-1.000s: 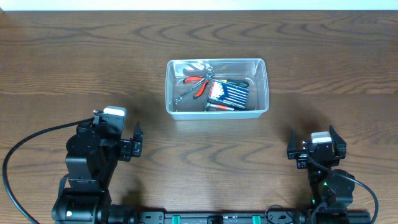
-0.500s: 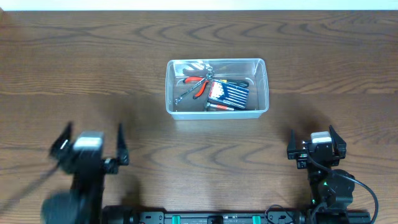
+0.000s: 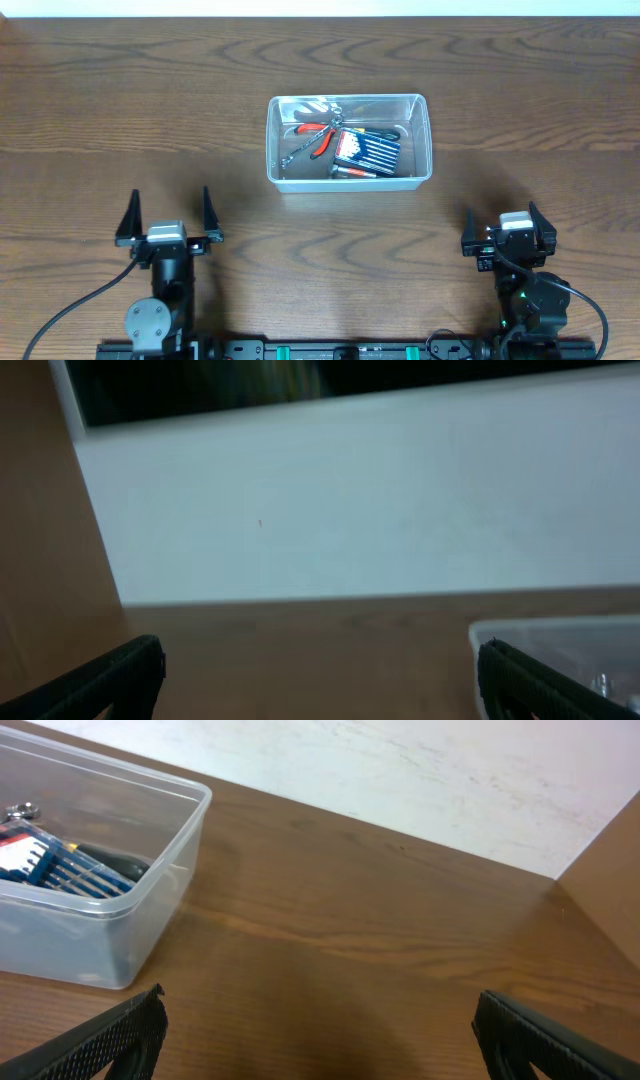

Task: Pack container

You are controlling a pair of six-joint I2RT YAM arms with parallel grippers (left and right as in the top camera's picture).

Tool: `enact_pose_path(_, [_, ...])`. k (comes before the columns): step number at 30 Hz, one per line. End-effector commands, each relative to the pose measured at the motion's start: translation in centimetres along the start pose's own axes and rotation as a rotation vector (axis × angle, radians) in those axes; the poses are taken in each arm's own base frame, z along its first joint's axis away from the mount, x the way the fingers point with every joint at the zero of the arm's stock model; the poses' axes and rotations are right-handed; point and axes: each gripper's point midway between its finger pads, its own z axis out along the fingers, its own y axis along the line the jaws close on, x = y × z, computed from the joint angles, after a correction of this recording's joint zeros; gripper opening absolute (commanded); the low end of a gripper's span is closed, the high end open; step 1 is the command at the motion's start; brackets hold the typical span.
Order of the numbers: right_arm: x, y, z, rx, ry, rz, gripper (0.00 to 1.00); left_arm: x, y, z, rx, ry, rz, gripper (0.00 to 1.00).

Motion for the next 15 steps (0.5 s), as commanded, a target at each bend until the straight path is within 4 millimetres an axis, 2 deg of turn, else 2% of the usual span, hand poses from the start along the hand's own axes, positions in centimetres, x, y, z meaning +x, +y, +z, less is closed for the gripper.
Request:
enact_pose_path(1, [0.2, -0.1, 0.0, 0.006, 0.005, 0.019, 0.99, 1.1, 0.1, 0.0, -0.008, 0.006, -0.022, 0.98])
enact_pose_path(5, [0.2, -0.1, 0.0, 0.006, 0.005, 0.019, 0.99, 4.3, -0.3, -0.1, 0.003, 0.108, -0.054, 0.98])
enact_pose_path(10, [0.2, -0.1, 0.0, 0.006, 0.005, 0.019, 0.99, 9.3, -1.2, -1.2, 0.031, 0.319, -0.135, 0.98])
enact_pose_path(15, [0.2, -0.1, 0.0, 0.006, 0.005, 0.019, 0.99, 9.1, -1.5, -1.1, 0.047, 0.309, -0.136, 0.98])
